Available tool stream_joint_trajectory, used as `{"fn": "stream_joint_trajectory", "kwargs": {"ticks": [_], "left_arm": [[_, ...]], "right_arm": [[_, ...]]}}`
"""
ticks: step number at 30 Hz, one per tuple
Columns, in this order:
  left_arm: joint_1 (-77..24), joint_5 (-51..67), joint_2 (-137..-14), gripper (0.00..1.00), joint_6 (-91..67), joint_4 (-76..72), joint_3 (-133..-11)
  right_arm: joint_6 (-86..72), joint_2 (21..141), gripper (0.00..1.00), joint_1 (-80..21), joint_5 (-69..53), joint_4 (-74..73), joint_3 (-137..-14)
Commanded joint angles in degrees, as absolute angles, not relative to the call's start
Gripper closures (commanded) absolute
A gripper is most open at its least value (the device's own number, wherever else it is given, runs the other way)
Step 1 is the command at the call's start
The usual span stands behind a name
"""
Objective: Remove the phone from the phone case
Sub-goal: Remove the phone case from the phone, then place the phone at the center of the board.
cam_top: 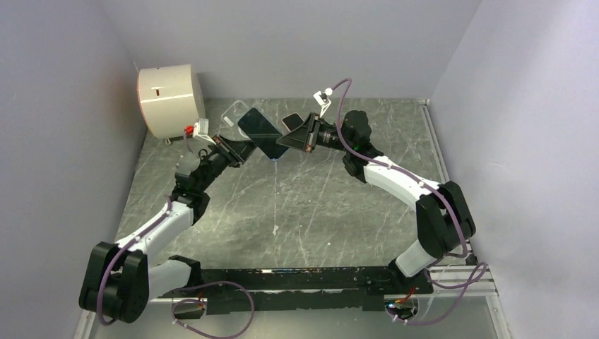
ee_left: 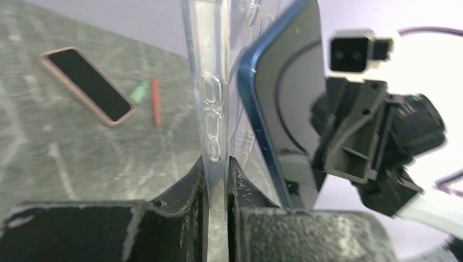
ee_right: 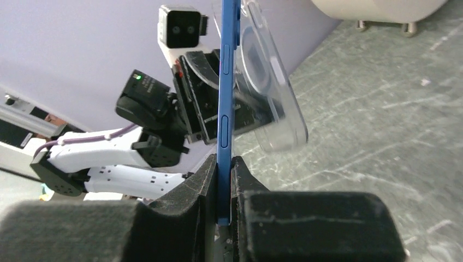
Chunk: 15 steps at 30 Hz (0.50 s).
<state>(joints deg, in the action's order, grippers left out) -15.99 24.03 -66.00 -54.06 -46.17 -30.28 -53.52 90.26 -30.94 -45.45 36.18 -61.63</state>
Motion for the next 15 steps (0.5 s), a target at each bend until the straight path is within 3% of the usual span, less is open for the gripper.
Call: {"fn": "stream_joint_trajectory", "kwargs": {"ticks": [1, 7, 15], "left_arm": [[-15.9, 8.69, -61.22, 0.97, -47.53, -30.2, -32.79], [-15.9, 1.59, -57.79, 0.98, -45.49, -24.63, -32.52], [-15.83, 2.87, -57.4, 0.97, -44.38, -24.25, -33.19]], "right_arm": [[-51.54, 85.21, 1.0, -27.66, -43.94, 36.49, -59.89], [-48.9, 80.01, 1.0, -21.23, -41.26, 32.32, -55.06], [-43.21, 73.16, 1.0, -8.19, -31.36, 24.31, -47.63]]}}
